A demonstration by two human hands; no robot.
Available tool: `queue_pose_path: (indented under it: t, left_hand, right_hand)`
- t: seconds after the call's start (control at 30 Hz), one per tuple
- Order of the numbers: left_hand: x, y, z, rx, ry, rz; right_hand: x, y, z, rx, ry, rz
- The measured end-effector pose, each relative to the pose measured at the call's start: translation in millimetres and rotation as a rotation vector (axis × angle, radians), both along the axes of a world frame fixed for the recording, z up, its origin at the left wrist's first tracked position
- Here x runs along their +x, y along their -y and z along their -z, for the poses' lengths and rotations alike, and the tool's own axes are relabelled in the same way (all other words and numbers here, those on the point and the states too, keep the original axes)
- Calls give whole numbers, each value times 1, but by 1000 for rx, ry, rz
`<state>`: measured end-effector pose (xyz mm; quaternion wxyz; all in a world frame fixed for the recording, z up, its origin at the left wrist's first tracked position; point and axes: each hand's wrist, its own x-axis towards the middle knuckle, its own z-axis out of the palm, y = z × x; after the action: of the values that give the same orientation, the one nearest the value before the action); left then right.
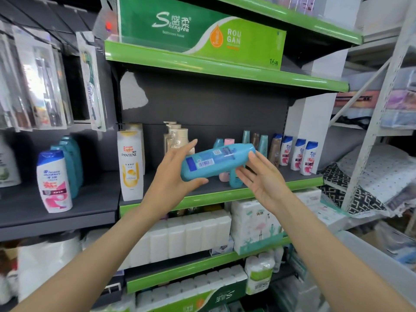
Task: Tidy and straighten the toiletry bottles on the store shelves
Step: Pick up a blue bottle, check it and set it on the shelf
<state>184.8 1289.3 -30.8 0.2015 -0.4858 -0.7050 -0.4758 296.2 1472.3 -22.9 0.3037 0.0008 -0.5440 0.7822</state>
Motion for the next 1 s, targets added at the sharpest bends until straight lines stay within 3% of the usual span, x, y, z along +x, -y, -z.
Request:
queue_pose_path:
  t: [0.1, 0.27, 0.43, 0.73, 1.0]
  left_hand:
    - [2, -5, -2, 10, 313, 116]
    - [5, -18, 1, -40, 660, 388]
    - [15, -34, -1, -122, 793, 449]
    - [23, -72, -1, -218, 750, 358]
    - [19, -115, -2, -167, 541, 265]
  right_hand:
    - [2, -3, 0, 38, 2, -2]
    - [1, -7, -4, 95, 26, -14]
    - [2, -17, -9, 113, 60, 49]
    - [9, -46, -12, 214, 117, 251]
    - [5, -84, -15, 254, 125, 205]
